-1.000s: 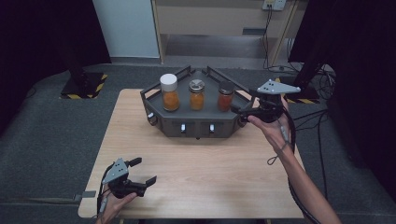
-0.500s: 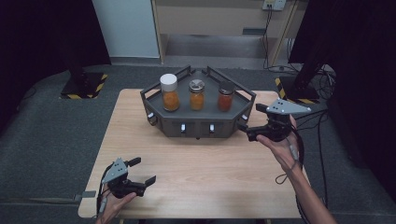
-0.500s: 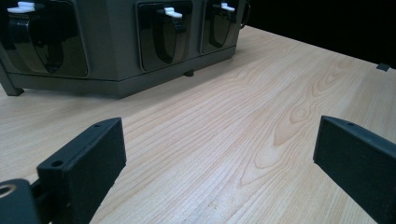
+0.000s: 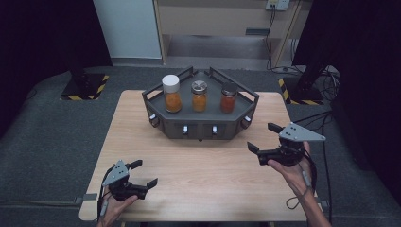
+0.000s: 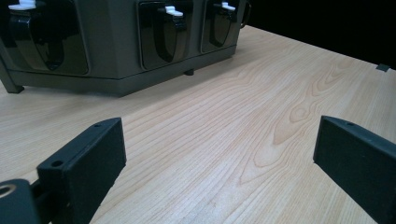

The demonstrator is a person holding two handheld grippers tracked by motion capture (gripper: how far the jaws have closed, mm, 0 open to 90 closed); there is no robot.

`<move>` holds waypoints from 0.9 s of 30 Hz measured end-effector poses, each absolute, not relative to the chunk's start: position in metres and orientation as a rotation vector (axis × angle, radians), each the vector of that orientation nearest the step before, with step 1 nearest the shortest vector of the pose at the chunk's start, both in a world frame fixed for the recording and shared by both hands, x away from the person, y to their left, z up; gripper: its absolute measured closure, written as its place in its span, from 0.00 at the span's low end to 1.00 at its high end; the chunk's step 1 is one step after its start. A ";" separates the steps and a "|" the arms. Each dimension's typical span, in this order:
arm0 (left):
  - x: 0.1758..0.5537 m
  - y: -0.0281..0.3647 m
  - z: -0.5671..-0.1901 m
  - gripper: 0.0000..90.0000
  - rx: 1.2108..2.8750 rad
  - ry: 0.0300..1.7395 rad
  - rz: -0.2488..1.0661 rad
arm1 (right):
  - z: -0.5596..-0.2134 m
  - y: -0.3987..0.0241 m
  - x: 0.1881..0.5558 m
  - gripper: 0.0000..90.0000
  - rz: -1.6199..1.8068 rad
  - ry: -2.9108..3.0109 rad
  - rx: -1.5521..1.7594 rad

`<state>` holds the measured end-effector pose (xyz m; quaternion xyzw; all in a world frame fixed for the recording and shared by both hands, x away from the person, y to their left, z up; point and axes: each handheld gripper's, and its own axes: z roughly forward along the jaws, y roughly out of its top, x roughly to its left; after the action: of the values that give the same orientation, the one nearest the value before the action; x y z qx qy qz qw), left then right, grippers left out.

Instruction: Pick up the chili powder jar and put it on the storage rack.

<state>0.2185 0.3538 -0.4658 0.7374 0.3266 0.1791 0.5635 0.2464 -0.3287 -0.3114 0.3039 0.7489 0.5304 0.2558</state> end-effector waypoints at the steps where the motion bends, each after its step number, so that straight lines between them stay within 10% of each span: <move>1: 0.219 0.354 -0.466 0.02 1.737 0.768 0.421 | -0.313 -0.330 0.243 0.04 1.442 2.030 0.831; 27: 0.218 0.353 -0.465 0.02 1.754 0.750 0.423 | -0.378 -0.360 0.203 0.04 1.464 1.984 0.952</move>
<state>0.2185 0.3528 -0.4651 0.7441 0.3183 0.1792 0.5594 0.2026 -0.3600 -0.3782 0.3490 0.7276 0.5367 0.2466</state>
